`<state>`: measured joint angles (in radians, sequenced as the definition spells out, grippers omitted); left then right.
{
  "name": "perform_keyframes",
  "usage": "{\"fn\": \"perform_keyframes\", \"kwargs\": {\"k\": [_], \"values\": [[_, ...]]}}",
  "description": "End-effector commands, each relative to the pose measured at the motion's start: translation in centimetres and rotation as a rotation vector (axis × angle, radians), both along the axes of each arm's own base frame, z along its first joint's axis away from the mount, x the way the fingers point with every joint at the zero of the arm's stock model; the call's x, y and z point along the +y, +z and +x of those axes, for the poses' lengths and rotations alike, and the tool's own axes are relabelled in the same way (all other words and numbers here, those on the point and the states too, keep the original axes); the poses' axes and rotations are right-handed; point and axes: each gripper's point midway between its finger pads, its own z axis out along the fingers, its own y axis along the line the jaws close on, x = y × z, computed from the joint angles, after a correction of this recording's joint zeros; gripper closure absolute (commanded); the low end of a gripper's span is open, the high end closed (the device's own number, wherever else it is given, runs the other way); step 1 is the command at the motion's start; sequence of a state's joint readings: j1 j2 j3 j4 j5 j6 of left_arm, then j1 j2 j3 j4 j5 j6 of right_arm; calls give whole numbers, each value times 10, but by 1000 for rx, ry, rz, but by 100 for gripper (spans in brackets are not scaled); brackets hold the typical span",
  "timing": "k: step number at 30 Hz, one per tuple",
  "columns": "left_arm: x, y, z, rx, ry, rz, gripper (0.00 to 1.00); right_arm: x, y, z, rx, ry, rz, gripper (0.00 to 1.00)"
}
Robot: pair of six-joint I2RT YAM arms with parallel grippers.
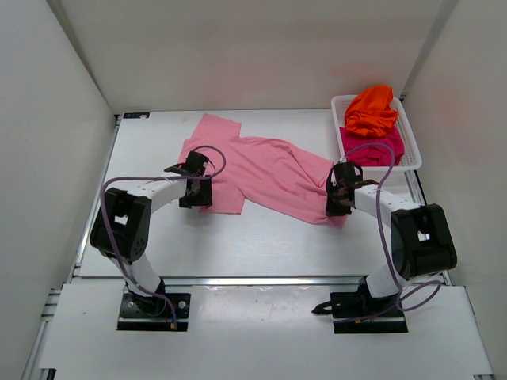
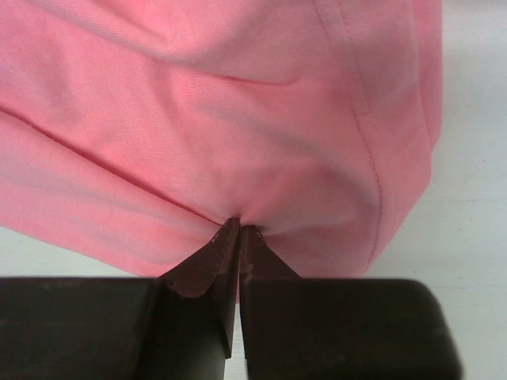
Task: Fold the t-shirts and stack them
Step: Flatten out the tshirt
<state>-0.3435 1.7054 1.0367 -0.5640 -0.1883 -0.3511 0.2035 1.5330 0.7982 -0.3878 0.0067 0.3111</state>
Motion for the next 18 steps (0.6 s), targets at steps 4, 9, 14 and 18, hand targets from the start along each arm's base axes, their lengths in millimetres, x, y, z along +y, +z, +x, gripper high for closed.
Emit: {"fn": "perform_keyframes", "kwargs": {"k": [4, 9, 14, 18], "values": [[-18, 5, 15, -87, 28, -151, 35, 0, -5, -6, 14, 11, -8, 100], [-26, -3, 10, -82, -3, -157, 34, 17, 21, 7, -72, 76, 53, 85], [-34, -9, 8, -81, -18, -191, 47, 13, 63, 16, -210, 20, 82, 66], [-40, -12, 7, -73, -54, -195, 73, -8, 81, 10, -268, -58, 90, 62]]}}
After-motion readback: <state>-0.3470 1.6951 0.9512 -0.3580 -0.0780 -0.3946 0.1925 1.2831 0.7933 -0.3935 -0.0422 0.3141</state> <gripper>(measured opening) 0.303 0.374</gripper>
